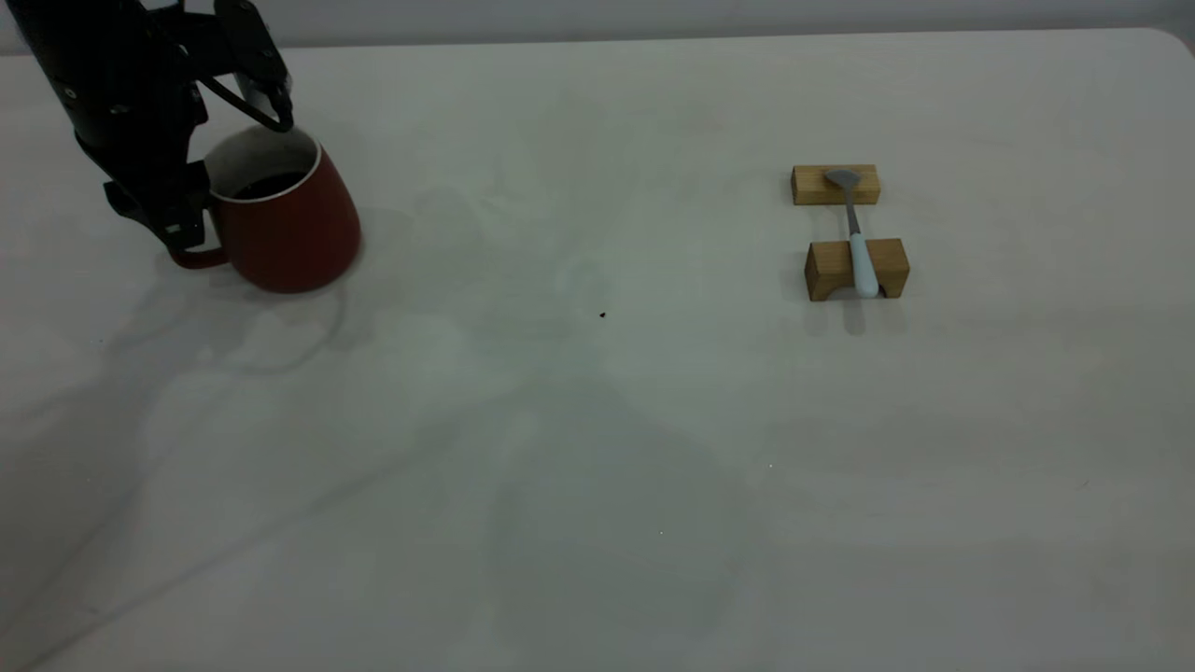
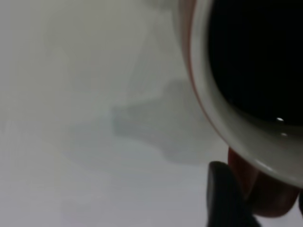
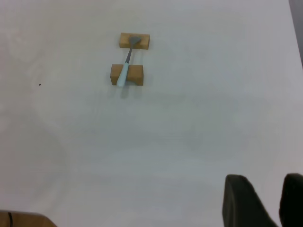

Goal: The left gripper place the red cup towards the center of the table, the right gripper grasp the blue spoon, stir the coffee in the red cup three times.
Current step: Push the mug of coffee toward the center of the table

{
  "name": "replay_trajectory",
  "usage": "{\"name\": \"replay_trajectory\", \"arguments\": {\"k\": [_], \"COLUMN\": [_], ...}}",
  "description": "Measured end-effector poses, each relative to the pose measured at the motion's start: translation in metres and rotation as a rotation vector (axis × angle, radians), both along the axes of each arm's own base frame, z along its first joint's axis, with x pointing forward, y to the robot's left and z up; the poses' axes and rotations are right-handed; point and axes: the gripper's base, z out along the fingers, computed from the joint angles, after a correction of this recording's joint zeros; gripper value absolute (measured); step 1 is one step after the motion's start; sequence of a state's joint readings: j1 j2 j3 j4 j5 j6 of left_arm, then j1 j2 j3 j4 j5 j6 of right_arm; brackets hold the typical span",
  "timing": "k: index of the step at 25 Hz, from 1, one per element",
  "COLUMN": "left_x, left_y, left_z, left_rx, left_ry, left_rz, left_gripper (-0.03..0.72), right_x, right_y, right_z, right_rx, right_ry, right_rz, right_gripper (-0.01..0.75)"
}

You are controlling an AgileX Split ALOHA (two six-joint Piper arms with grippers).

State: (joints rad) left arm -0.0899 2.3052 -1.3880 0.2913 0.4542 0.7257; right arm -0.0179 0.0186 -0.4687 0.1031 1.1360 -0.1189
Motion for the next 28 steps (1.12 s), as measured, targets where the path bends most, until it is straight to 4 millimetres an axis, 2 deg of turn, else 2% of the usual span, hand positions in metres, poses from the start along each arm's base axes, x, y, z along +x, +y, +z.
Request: {"name": "replay_trajectory", "arguments": {"k": [4, 6, 11, 14, 28], "left_x": [0.001, 0.001, 0.001, 0.000, -0.017], "left_y": [0.000, -0.001, -0.006, -0.016, -0.100], "left_z": [0.000, 0.000, 0.000, 0.000, -0.001], "left_rx": [-0.002, -0.002, 0.003, 0.003, -0.013], "left_ry": [-0.009, -0.009, -0.008, -0.010, -0.019], "left_rz": [-0.003, -0.007, -0.025, -0.047, -0.197], "left_gripper": [0.256, 0.216, 0.216, 0.216, 0.216], "right_x": [0.000, 0.000, 0.000, 0.000, 0.000], "right_y": [0.000, 0.000, 0.000, 0.000, 0.000], "right_z": [0.000, 0.000, 0.000, 0.000, 0.000], "right_rx": [0.000, 0.000, 0.001, 0.001, 0.001], "right_ry": [0.000, 0.000, 0.000, 0.000, 0.000], "right_rz": [0.000, 0.000, 0.000, 0.000, 0.000], "right_gripper": [0.241, 0.241, 0.241, 0.241, 0.241]}}
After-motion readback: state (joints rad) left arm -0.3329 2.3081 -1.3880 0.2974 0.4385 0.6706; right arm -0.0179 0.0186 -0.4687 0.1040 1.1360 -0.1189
